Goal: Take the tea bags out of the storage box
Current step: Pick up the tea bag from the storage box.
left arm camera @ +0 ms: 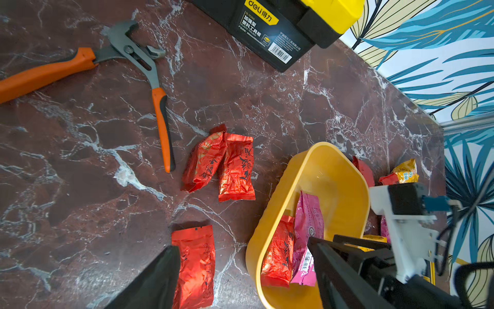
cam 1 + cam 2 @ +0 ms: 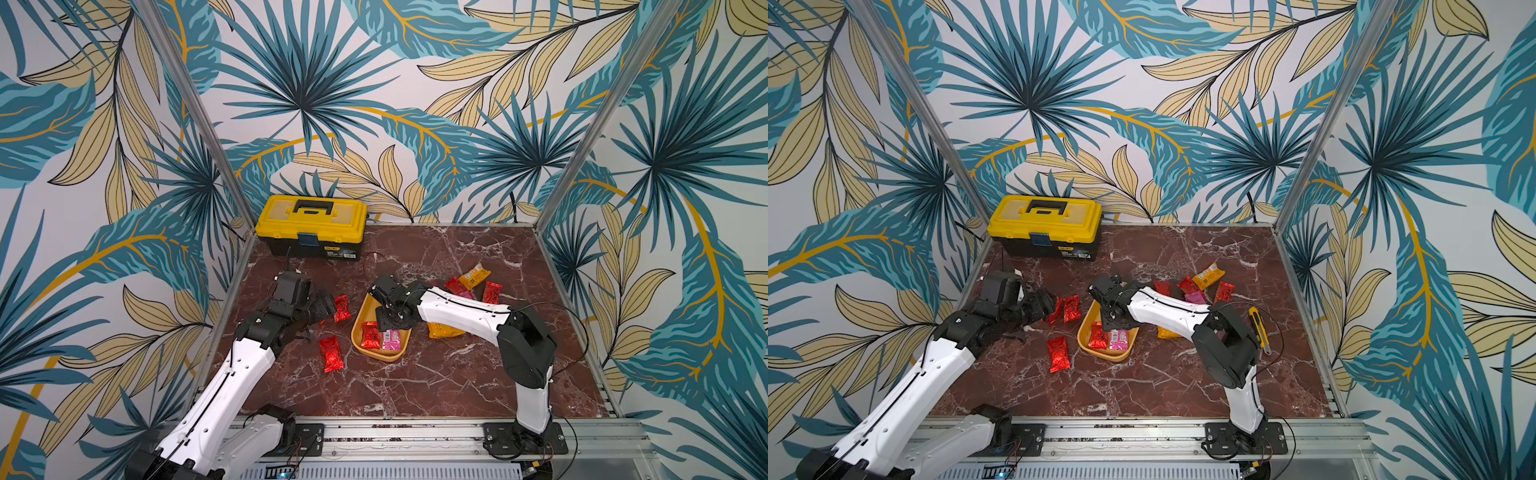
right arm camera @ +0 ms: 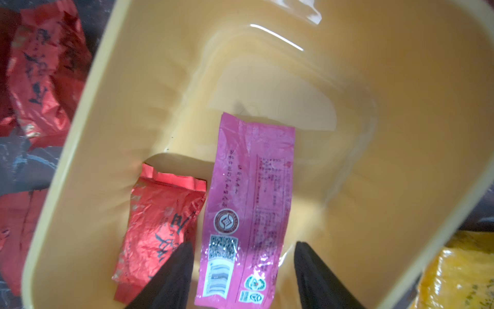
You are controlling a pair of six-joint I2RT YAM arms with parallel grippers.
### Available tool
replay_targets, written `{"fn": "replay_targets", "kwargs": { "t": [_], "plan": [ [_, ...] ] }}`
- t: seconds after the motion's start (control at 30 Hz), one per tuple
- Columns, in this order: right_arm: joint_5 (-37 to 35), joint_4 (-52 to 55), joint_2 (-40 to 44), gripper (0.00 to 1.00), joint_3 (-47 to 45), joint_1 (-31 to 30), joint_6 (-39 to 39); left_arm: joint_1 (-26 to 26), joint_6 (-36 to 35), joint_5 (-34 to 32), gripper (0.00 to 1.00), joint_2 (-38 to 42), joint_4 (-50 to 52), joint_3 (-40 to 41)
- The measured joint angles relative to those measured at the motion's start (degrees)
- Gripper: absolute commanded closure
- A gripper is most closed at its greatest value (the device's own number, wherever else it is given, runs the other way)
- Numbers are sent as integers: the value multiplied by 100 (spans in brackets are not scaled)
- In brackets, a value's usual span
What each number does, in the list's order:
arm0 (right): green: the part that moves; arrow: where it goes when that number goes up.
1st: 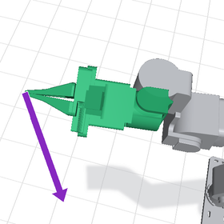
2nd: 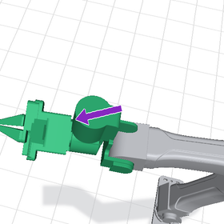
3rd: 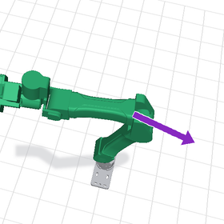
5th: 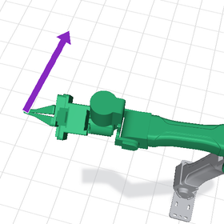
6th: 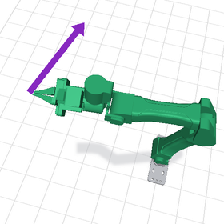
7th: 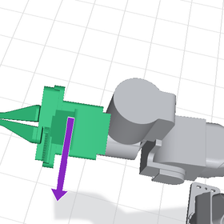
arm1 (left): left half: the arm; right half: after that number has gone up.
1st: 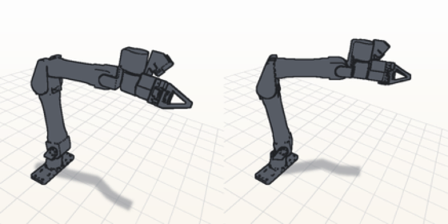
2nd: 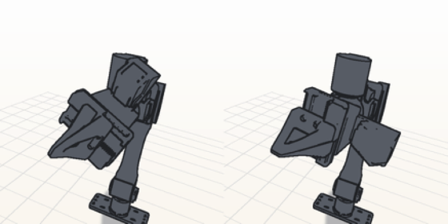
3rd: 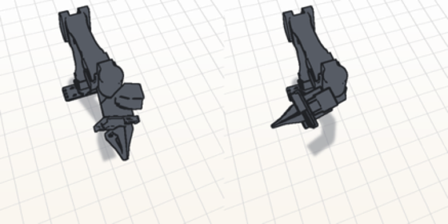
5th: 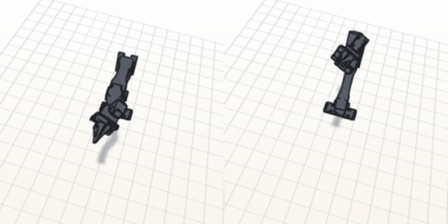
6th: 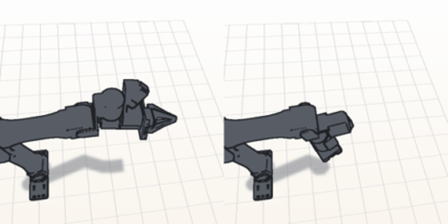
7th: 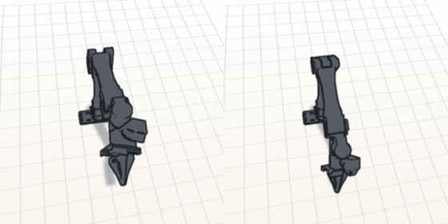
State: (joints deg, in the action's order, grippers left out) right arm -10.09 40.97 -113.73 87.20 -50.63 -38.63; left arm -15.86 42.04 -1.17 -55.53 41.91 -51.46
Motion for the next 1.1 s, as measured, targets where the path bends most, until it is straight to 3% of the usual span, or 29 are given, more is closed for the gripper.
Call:
{"fn": "replay_targets", "kwargs": {
  "t": [0.5,1.1],
  "plan": [
    [-63,142,-306,33,203,-55,-407,0,0,-4,14,343,0,74],
    [-149,138,-560,41,247,-92,-597,0,0,127,14,358,-4,199]
  ]
}}
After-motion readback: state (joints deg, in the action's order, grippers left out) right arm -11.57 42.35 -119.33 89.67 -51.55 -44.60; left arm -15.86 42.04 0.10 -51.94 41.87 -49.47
